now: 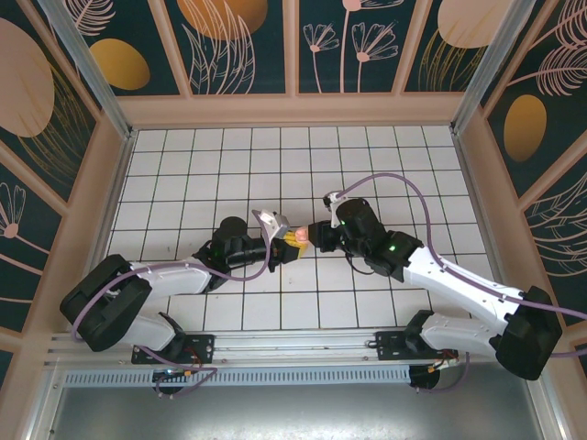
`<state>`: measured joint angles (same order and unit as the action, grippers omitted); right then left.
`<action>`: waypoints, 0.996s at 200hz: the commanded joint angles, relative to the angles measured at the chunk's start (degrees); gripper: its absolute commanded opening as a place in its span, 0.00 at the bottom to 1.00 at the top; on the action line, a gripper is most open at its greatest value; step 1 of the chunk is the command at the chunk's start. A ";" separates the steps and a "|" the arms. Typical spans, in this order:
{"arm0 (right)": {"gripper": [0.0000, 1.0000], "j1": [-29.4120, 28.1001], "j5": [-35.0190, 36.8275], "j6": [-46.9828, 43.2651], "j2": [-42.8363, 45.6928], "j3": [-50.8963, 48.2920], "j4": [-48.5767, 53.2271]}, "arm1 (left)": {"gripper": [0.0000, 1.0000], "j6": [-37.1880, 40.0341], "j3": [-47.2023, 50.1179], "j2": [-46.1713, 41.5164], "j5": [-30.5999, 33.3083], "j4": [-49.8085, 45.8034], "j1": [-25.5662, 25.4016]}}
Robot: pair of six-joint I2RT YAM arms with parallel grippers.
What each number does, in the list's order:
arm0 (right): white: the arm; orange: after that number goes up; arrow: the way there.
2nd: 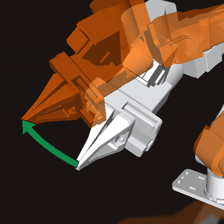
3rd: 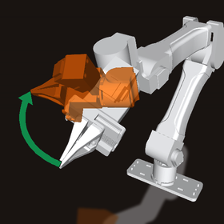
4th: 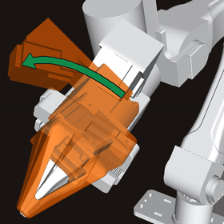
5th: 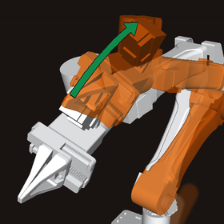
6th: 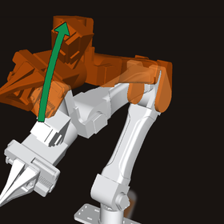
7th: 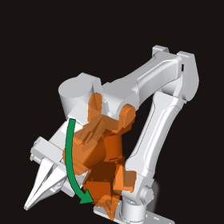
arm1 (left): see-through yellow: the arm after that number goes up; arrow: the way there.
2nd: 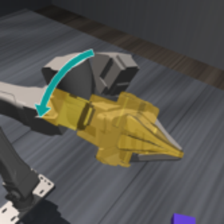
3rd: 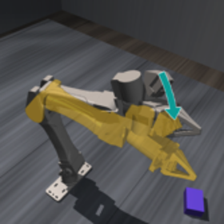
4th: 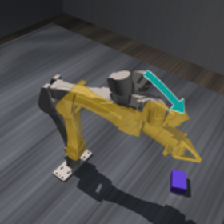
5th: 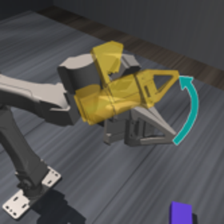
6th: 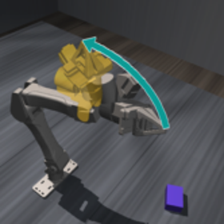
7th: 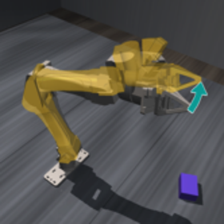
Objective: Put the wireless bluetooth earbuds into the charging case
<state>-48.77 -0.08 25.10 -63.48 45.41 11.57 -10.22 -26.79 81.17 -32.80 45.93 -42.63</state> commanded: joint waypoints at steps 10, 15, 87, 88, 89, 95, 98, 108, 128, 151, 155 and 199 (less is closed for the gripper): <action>0.24 -1.20 -2.32 -1.22 -0.57 2.37 2.04 | 0.15 2.19 -0.86 -1.87 0.76 0.92 0.43; 0.24 -1.23 -2.30 -1.36 -0.67 2.55 2.41 | 0.15 2.34 -0.79 -1.94 0.74 0.77 0.42; 0.23 -1.67 -1.94 -0.58 -2.23 4.91 5.32 | 0.16 5.69 -0.15 -3.55 2.42 -1.09 0.43; 0.23 -1.72 -1.85 -0.54 -2.33 4.93 5.40 | 0.16 5.71 -0.13 -3.55 2.40 -1.10 0.44; 0.23 -1.74 -1.72 -0.43 -2.43 4.94 5.48 | 0.16 5.72 -0.16 -3.56 2.48 -1.10 0.44; 0.23 -1.85 -1.03 0.11 -2.64 5.16 6.00 | 0.15 5.81 -0.19 -3.70 2.48 -1.15 0.38; 0.23 -1.84 -0.80 0.26 -2.82 5.29 6.31 | 0.16 5.84 -0.20 -3.70 2.58 -1.19 0.41; 0.23 -1.92 -0.43 0.76 -3.26 5.64 6.99 | 0.15 5.99 -0.19 -3.73 2.67 -1.31 0.42; 0.22 -1.94 0.69 3.15 -4.07 6.46 8.67 | 0.15 6.16 -0.18 -3.97 3.08 -1.55 0.41; 0.22 -2.03 1.84 6.14 -4.27 6.73 9.21 | 0.15 6.44 -0.21 -4.31 3.56 -1.91 0.47; 0.22 -2.11 1.68 6.71 -4.21 6.71 9.13 | 0.15 6.44 -0.19 -4.39 3.53 -1.98 0.38; 0.22 -2.73 1.22 9.99 -4.82 6.61 8.72 | 0.16 6.54 -0.02 -4.58 3.72 -2.16 0.36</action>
<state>-50.46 0.03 32.03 -67.31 50.76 17.41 -4.69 -26.76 78.30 -29.85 41.69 -42.63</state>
